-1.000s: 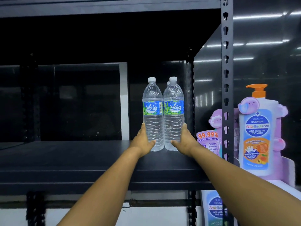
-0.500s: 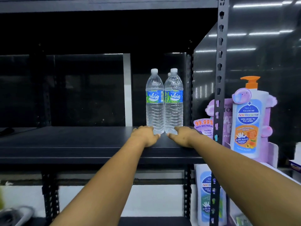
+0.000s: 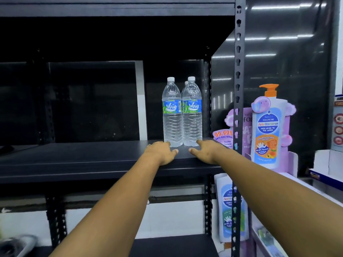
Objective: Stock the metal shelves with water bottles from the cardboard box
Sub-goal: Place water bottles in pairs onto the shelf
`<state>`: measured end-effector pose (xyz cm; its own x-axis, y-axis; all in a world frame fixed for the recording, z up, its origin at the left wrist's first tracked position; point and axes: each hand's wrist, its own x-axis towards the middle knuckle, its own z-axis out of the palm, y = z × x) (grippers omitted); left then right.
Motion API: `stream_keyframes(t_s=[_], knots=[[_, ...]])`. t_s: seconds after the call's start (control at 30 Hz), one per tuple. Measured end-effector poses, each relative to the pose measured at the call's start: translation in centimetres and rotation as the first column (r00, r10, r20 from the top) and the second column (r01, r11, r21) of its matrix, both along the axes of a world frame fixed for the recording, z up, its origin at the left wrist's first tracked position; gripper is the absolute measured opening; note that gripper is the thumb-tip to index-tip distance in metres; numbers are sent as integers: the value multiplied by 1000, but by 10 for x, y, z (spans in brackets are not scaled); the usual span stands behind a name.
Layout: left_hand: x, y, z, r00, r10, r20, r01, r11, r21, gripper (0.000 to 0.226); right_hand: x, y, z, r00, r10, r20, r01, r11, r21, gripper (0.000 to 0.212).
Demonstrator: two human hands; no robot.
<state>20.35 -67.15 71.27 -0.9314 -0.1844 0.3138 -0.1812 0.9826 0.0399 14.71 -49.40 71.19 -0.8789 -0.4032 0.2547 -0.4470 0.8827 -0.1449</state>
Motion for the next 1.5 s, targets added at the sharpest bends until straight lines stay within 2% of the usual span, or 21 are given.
stream_keyframes(t_s=[0.33,0.67,1.07,1.4,1.5], knots=[[66,55,-12,1000,23,-11,-22,999,45,59,59,53,-14,999,47,-27,-46,999,13,73],[137,107,-62,997,28,68,-35,993,110,62,119,102,-65,994,78,78,-79,997,17,71],[185,126,-163,976,6,218,-55,975,217,60,160,122,-177,963,81,258,-94,995,37,70],[203,124,-271,928,-70,366,-48,951,304,64,182,129,-291,875,14,484,-26,999,18,73],[205,124,-296,916,-90,392,-47,944,327,64,187,131,-317,864,1,504,-31,998,51,74]])
